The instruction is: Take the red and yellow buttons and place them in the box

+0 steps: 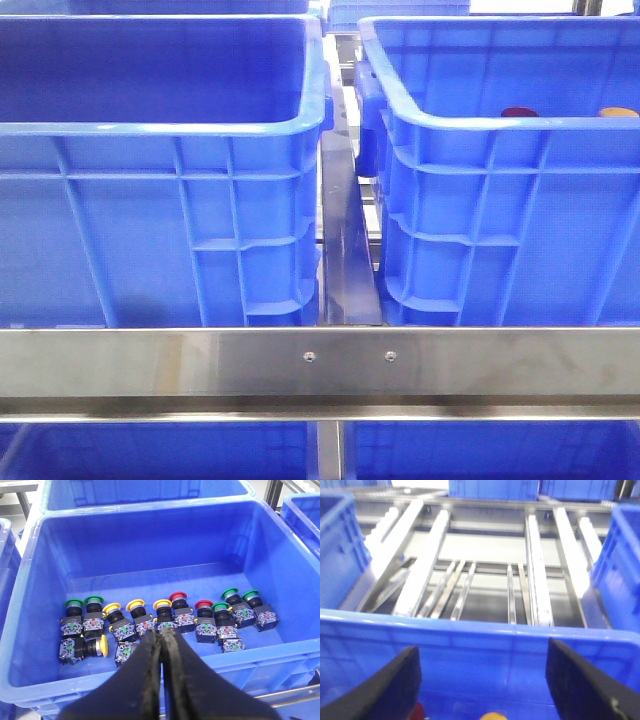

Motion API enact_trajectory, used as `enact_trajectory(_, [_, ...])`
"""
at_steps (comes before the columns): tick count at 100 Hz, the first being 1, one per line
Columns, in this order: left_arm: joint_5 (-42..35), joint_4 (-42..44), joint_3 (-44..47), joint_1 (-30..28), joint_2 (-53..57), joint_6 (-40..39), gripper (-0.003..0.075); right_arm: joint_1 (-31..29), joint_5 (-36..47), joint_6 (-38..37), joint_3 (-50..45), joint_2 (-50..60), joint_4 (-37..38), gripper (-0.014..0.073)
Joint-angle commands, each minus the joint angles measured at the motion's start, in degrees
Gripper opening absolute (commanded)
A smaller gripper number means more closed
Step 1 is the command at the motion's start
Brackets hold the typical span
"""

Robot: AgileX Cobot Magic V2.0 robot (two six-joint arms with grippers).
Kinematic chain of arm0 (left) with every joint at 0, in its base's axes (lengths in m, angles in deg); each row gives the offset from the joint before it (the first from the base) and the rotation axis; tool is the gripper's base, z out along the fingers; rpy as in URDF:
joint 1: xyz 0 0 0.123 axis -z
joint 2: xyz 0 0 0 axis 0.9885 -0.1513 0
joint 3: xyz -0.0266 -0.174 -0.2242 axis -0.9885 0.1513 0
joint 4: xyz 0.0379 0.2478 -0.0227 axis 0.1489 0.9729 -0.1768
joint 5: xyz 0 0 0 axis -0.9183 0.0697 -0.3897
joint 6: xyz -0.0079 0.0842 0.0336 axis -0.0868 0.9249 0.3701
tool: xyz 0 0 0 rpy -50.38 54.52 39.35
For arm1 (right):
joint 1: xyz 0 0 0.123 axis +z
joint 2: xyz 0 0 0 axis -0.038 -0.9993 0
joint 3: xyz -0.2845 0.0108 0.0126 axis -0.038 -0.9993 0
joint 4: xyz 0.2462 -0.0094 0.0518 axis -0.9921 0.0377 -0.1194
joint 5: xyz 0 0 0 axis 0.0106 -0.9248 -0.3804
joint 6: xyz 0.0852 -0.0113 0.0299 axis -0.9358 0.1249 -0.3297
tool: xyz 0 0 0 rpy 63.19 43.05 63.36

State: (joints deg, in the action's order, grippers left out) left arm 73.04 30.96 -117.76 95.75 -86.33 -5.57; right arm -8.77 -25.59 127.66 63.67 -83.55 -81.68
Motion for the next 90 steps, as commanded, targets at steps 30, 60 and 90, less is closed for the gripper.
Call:
enact_trajectory(30, [-4.16, -0.1, -1.45, -0.13, -0.36, -0.41, -0.0019, 9.09, 7.53, -1.85, -7.32, 17.19, -5.74, 0.054])
enact_trajectory(60, [-4.16, -0.1, -1.45, -0.13, -0.36, -0.41, -0.0019, 11.73, 8.69, -2.51, -18.4, 32.12, -5.74, 0.054])
enact_trajectory(90, [-4.16, -0.1, -1.45, -0.13, -0.36, -0.41, -0.0019, 11.73, 5.5, -2.51, -28.27, 46.43, -5.74, 0.0509])
